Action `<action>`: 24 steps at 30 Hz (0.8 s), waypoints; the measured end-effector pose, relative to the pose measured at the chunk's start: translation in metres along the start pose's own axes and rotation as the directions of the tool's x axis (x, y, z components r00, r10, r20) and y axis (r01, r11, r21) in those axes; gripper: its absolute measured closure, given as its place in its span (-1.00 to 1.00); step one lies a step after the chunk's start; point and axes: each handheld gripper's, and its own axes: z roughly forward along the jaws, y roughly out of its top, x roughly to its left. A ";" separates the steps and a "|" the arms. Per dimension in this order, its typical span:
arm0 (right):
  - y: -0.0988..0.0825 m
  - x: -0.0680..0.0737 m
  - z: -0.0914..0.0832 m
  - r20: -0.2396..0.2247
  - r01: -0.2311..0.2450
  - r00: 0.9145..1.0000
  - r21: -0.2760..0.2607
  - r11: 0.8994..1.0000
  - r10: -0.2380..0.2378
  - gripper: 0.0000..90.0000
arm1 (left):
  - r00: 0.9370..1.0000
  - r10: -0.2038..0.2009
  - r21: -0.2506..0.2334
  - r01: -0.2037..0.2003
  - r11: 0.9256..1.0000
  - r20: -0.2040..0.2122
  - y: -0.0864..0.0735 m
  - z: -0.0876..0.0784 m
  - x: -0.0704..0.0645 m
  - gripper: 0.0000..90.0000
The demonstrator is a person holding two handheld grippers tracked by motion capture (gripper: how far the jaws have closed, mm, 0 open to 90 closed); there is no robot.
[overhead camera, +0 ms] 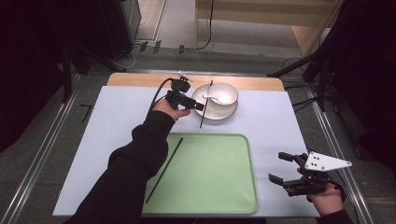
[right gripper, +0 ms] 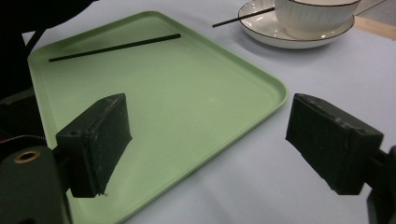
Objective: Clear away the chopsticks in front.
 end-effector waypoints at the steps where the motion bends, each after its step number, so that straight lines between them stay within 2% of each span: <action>1: 0.000 0.000 0.000 0.000 0.000 1.000 0.000 1.000 0.000 -0.68 | 1.000 0.000 0.000 0.000 1.000 0.000 0.000 0.000 0.000 -0.18; 2: 0.000 0.000 0.000 -0.001 -0.001 1.000 -0.003 1.000 0.001 -0.68 | 1.000 -0.011 -0.010 0.011 1.000 0.000 0.001 0.005 0.001 -0.13; 4: 0.000 0.000 0.000 -0.002 -0.002 1.000 -0.005 1.000 0.002 -0.68 | 0.999 -0.027 0.018 0.028 0.999 -0.017 0.005 0.015 0.004 -0.07; 5: 0.000 0.000 0.000 -0.002 -0.002 1.000 -0.004 1.000 0.002 -0.68 | 0.999 -0.027 0.018 0.028 0.999 -0.017 0.005 0.015 0.004 -0.01; 6: 0.000 0.000 0.000 -0.002 -0.002 1.000 -0.005 1.000 0.002 -0.68 | 0.999 -0.018 0.024 0.019 1.000 -0.045 0.007 0.021 0.004 0.04; 9: 0.000 0.000 -0.001 -0.001 -0.002 1.000 -0.005 1.000 0.002 -0.68 | 0.999 -0.025 0.031 0.027 0.999 -0.044 0.008 0.032 0.004 0.09; 11: 0.000 -0.001 -0.001 0.000 -0.004 1.000 -0.004 1.000 0.004 -0.68 | 0.998 -0.039 0.040 0.041 0.998 -0.059 0.008 0.040 0.006 0.11; 13: 0.000 -0.001 -0.001 0.000 -0.002 1.000 -0.006 1.000 0.002 -0.68 | 0.997 -0.056 0.026 0.057 0.998 -0.054 0.008 0.047 0.007 0.14; 18: -0.001 -0.001 -0.001 -0.003 -0.001 1.000 -0.005 1.000 0.001 -0.68 | 0.996 -0.055 0.031 0.057 0.998 -0.072 0.008 0.063 0.006 0.20; 21: -0.001 -0.002 -0.001 -0.003 -0.001 1.000 -0.008 1.000 0.001 -0.68 | 0.994 -0.078 0.017 0.080 0.997 -0.076 0.008 0.069 0.008 0.30; 24: -0.001 -0.002 -0.002 -0.002 -0.003 1.000 -0.008 1.000 0.003 -0.68 | 0.993 -0.095 0.028 0.098 0.995 -0.073 0.006 0.075 0.010 0.46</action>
